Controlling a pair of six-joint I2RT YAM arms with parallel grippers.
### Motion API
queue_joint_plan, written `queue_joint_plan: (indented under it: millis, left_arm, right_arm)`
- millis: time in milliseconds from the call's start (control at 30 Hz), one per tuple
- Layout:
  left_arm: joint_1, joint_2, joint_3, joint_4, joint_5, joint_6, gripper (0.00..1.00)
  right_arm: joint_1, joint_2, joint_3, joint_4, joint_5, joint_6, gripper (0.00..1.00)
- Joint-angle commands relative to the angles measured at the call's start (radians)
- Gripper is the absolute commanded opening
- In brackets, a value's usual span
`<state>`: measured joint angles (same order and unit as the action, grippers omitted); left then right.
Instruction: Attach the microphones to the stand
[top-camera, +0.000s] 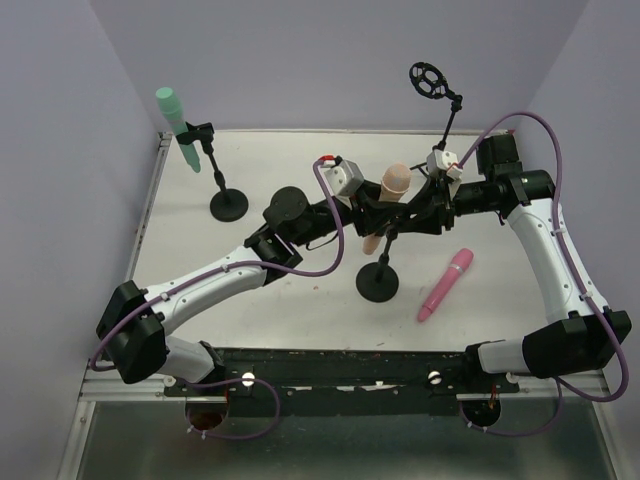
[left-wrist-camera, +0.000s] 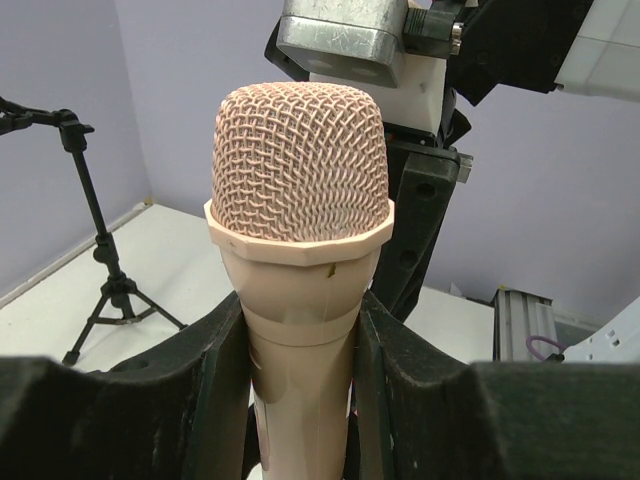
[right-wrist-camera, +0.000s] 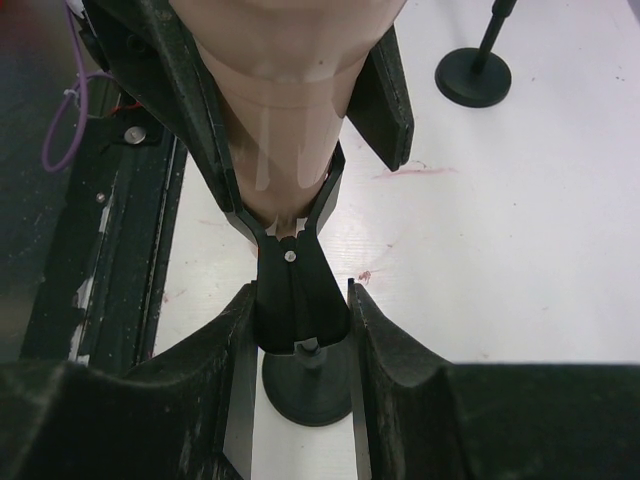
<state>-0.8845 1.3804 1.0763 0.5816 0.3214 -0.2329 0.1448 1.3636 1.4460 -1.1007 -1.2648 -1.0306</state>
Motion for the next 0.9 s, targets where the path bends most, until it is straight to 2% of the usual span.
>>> queue_joint_plan:
  millis: [0, 367, 467, 567, 767, 867]
  left_arm:
    - [-0.004, 0.016, -0.026, 0.043, -0.021, 0.009, 0.00]
    - [-0.004, 0.028, -0.018, 0.046, -0.030, 0.015, 0.00]
    - [-0.005, 0.026, -0.016, 0.044, -0.028, 0.014, 0.00]
    - [-0.004, 0.020, -0.021, 0.038, -0.025, 0.009, 0.01]
    - [-0.004, -0.020, -0.010, -0.015, -0.038, -0.005, 0.62]
    - [-0.002, -0.046, 0.007, -0.069, -0.048, -0.003, 0.83]
  right_arm:
    - [0.007, -0.004, -0.009, 0.012, -0.047, 0.026, 0.40]
    - [0.007, -0.015, -0.024, 0.022, -0.053, 0.032, 0.78]
    - [0.007, -0.020, -0.029, 0.025, -0.053, 0.035, 0.92]
    - [0.006, -0.034, -0.038, 0.039, -0.053, 0.043, 1.00]
    - [0.006, -0.055, -0.056, 0.068, -0.041, 0.075, 1.00]
    - [0.001, -0.061, -0.061, 0.100, -0.031, 0.116, 1.00]
